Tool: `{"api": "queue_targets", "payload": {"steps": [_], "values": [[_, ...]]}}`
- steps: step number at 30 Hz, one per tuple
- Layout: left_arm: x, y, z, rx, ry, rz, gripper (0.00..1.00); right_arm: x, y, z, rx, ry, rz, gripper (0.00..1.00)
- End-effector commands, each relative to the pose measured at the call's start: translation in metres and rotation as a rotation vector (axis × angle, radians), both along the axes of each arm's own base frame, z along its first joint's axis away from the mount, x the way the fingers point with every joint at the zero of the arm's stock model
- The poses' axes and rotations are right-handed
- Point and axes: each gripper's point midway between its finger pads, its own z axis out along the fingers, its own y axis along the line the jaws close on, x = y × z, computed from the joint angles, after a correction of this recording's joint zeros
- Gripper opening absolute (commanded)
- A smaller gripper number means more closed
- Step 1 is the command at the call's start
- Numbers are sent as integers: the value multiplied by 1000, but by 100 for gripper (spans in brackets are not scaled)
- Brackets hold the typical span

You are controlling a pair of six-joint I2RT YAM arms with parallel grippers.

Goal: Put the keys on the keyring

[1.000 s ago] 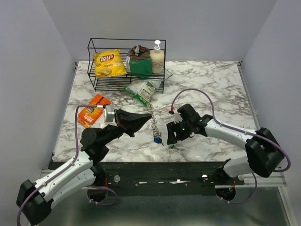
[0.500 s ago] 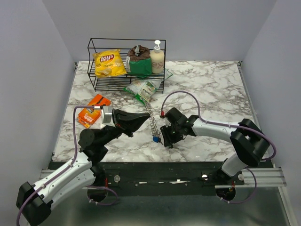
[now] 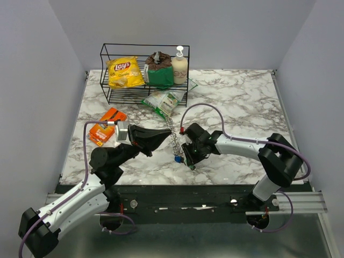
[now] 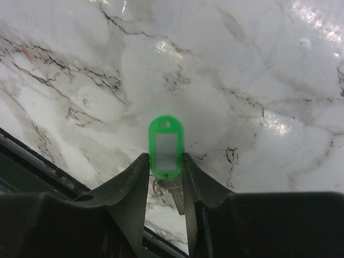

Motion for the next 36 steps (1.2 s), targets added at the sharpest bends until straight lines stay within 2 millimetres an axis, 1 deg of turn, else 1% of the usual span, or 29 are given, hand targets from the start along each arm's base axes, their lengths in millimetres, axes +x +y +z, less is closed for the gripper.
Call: {"api": "queue_targets", "payload": {"steps": [1,3,5,6,8,10,11,13,14,16,18,20,21,23,28,31,34,36], "values": [[3,7,6,-25,-18,42,0,10,-1,-9,-70,-41,56,38],[3,8,6,-24,-18,46,0,17,3,-7,-72,-58,75,37],[3,9,6,-22,-20,50,0,22,3,-8,-88,-79,97,37],[3,9,6,-21,-17,52,0,28,5,-5,-94,-106,96,36],[3,10,6,-21,-21,58,0,33,4,-1,-110,-124,95,36],[4,10,5,-16,-19,61,0,38,6,8,-97,-146,83,35],[3,10,6,-16,-21,59,0,39,8,20,-73,-164,74,36],[3,10,5,-15,-19,62,0,36,11,31,-36,-162,49,38],[4,10,4,-12,-17,60,0,35,12,42,-7,-171,41,40],[4,10,3,-12,-14,61,0,28,15,49,23,-145,23,42],[4,10,3,-13,-15,61,0,20,13,53,34,-115,13,42],[4,10,3,-12,-15,61,0,12,8,50,31,-73,-14,42],[3,10,3,-13,-15,58,0,9,7,52,39,-65,-22,41],[3,10,3,-11,-17,56,0,-1,6,50,57,-24,-31,41],[2,10,1,-5,-17,53,0,-23,1,39,78,88,-54,39],[2,10,1,-5,-17,54,0,-29,-4,33,78,126,-67,38],[1,9,1,-6,-17,47,0,-30,-6,27,82,152,-80,37],[2,9,1,-2,-17,47,0,-29,-5,25,88,162,-84,34]]}}
